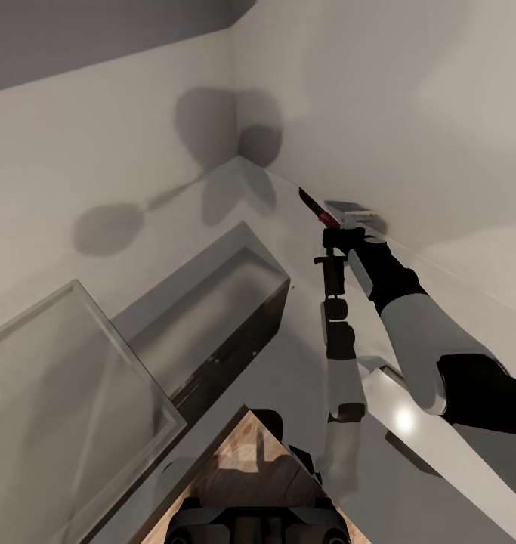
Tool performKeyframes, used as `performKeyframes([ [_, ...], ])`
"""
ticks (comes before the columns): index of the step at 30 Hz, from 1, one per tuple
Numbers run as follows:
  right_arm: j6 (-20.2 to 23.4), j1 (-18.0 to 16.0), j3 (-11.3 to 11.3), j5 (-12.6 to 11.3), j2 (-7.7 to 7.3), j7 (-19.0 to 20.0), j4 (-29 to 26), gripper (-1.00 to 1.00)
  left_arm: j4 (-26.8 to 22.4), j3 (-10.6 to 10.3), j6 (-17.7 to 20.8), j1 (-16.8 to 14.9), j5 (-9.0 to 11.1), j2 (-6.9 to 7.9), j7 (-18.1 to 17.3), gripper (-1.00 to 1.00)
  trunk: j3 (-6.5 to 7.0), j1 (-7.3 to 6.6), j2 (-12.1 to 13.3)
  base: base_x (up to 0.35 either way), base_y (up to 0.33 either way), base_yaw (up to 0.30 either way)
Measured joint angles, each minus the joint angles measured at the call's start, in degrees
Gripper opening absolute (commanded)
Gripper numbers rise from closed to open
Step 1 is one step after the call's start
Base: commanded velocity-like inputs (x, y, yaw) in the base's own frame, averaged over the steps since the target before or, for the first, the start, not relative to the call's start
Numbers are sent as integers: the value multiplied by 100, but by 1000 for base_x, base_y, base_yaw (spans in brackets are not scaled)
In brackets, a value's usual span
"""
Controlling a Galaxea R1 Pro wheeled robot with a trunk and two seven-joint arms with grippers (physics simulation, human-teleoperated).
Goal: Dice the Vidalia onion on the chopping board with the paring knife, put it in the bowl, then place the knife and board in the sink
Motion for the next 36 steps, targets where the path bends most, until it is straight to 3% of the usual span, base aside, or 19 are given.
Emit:
performKeyframes([
  [26,17,3,-4,-38,97,-21,389,-100,0,0,0,0,3,0,0,100,217,1,2,0,0,0],
  [36,20,3,-5,-40,89,-24,385,-100,0,0,0,0,3,0,0,100,229,2,2,0,0,0],
])
